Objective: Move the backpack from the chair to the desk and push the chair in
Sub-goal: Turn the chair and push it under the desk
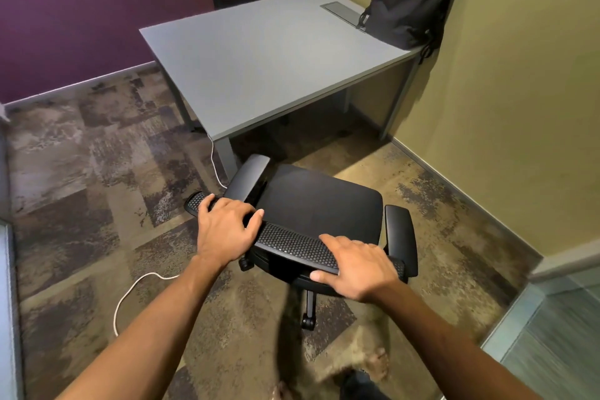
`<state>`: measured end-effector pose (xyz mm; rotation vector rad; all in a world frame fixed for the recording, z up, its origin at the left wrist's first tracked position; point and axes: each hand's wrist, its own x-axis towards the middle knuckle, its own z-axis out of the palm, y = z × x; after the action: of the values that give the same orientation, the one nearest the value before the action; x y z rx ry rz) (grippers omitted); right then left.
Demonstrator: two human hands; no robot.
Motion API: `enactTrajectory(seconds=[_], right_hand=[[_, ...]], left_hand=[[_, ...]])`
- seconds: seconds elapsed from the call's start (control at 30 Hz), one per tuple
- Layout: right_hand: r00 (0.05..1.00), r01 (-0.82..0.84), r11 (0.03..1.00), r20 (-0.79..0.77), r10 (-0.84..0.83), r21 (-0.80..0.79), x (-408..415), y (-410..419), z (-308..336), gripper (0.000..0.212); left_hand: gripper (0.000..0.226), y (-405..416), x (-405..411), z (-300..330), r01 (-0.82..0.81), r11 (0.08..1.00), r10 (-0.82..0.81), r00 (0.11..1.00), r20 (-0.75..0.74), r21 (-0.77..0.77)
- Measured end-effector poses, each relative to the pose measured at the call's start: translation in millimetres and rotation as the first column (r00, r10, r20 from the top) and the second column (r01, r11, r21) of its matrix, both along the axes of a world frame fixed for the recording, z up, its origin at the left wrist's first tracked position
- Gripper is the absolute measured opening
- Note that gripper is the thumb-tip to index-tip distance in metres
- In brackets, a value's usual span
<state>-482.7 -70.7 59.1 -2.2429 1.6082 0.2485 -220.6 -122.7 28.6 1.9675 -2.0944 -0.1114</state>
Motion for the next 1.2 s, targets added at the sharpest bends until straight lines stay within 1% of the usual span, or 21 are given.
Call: enactTrajectory(seconds=[0.1, 0.23, 0.4, 0.47, 0.6, 0.7, 0.87, 1.03, 1.2], right_hand=[[1.0, 0.021, 1.0, 0.02, -0.021, -0.023, -20.2, -16.5, 2.5, 0.088], [1.0, -0.011, 0.998, 0.022, 0.012, -0.061, -48.9, -39.3, -3.3, 0.092], [0.998, -0.063, 0.981, -0.001, 0.064, -0.185, -89.3, -73.0, -7.7, 0.101], [0.996, -0.09, 0.965, 0.003, 0.094, -0.246, -105.1, -88.5, -7.0, 0.097], [0.994, -0.092, 0.922, 0.013, 0.105, -0.376, -139.7, -118.8, -8.0, 0.08], [0.995, -0.1, 0.897, -0.045, 0.089, -0.43, -162.1, -139.8, -10.4, 0.083], [0.996, -0.06, 0.903, -0.082, 0.027, -0.426, -196.7, -180.9, -5.2, 0.087], [0.998, -0.019, 0.904, -0.069, -0.011, -0.427, -228.0, -219.5, -9.1, 0.093], [0.999, -0.013, 0.908, -0.033, -0.001, -0.418, -251.2, -256.5, -8.1, 0.089]], left_hand=[[0.046, -8.1, -19.4, -0.9, -0.034, 0.999, 0.034, 0.999, 0.01, 0.004], [0.044, -19.0, -45.7, -2.9, -0.046, 0.998, 0.045, 0.999, 0.022, 0.034], [0.045, -41.9, -83.8, 0.8, -0.054, 0.993, 0.053, 0.999, 0.013, 0.102], [0.046, -51.3, -100.2, 1.9, -0.074, 0.991, 0.073, 0.997, 0.01, 0.113], [0.048, -70.8, -135.8, 3.2, -0.127, 0.987, 0.128, 0.992, -0.006, 0.101], [0.047, -83.5, -160.8, 3.4, -0.16, 0.984, 0.161, 0.987, -0.011, 0.081], [0.046, -112.3, -200.9, 3.2, -0.219, 0.974, 0.221, 0.975, -0.03, 0.063], [0.039, -141.7, -231.9, 3.9, -0.263, 0.963, 0.266, 0.963, -0.048, 0.053], [0.041, -170.3, -253.2, 7.4, -0.254, 0.965, 0.256, 0.966, -0.034, 0.06]])
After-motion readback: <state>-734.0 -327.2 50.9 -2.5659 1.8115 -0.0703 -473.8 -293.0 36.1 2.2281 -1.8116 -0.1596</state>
